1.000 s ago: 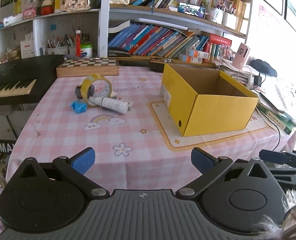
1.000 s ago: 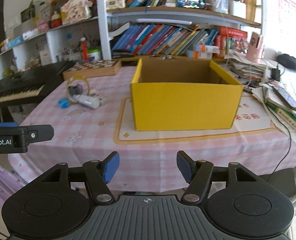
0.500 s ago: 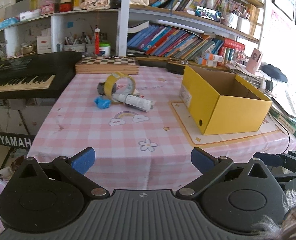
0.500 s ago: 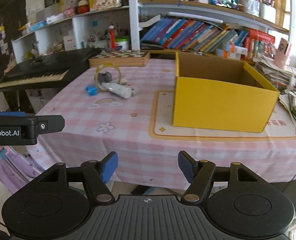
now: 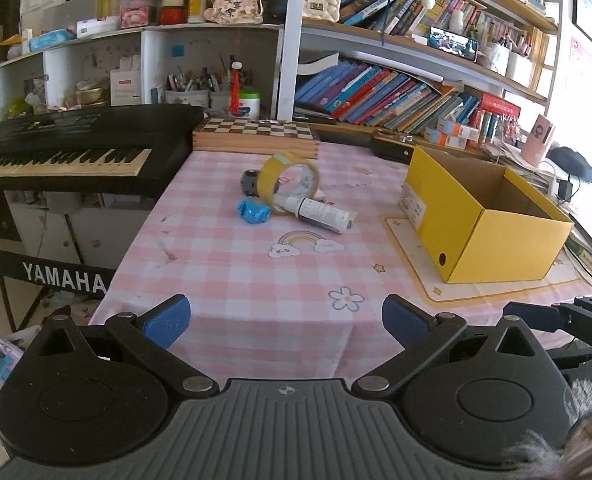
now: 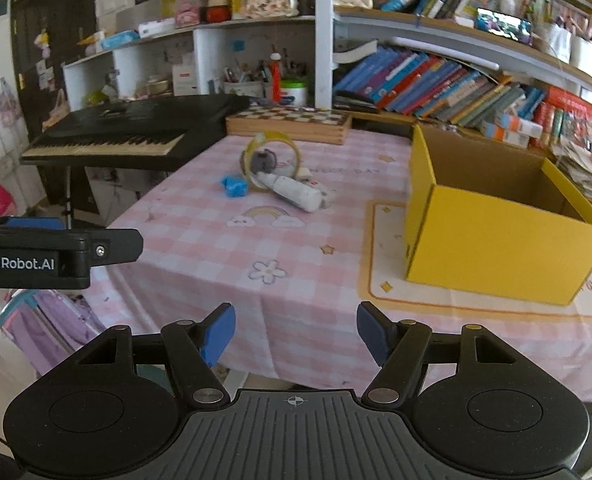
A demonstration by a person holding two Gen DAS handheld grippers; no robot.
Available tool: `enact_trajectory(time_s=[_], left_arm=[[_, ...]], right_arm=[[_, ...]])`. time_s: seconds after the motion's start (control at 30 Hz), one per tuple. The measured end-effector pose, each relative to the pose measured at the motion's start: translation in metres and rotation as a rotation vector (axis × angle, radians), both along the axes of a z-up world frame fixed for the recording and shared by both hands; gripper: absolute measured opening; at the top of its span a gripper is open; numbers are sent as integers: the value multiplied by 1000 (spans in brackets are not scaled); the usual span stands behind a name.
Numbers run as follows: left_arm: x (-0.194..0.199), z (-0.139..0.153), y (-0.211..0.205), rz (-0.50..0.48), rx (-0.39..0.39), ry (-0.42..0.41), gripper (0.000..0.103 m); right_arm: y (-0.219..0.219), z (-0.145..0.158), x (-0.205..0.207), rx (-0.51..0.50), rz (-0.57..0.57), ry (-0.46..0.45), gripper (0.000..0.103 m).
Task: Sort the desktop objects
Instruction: 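Lift both tools out of the yellow box and move back over the table, then move the left tool to the small blue item while the right tool approaches the white spray bottle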
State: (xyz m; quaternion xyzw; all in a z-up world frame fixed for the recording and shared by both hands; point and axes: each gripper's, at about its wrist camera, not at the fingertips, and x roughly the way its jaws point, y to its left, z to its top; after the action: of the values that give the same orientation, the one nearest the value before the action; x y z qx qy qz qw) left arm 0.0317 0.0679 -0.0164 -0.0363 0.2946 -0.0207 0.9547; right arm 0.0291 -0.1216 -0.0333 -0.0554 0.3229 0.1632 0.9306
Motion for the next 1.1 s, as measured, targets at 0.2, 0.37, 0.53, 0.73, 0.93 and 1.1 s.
enact_trajectory(time_s=[0.2, 0.37, 0.53, 0.73, 0.93, 1.1], left_arm=[[5, 0, 4, 3, 7, 1, 103], [15, -3, 9, 21, 5, 11, 103], [33, -7, 11, 32, 7, 29, 103], [60, -10, 12, 42, 3, 46, 103], [89, -14, 15, 61, -7, 62, 103], [115, -17, 16, 87, -19, 79, 103]], right_arm=[[7, 0, 10, 2, 20, -2, 69], [16, -2, 22, -4, 53, -1, 69], [20, -5, 41, -4, 71, 9, 69], [24, -8, 70, -9, 90, 23, 69], [26, -11, 101, -16, 109, 34, 69], [27, -12, 126, -19, 125, 41, 69]])
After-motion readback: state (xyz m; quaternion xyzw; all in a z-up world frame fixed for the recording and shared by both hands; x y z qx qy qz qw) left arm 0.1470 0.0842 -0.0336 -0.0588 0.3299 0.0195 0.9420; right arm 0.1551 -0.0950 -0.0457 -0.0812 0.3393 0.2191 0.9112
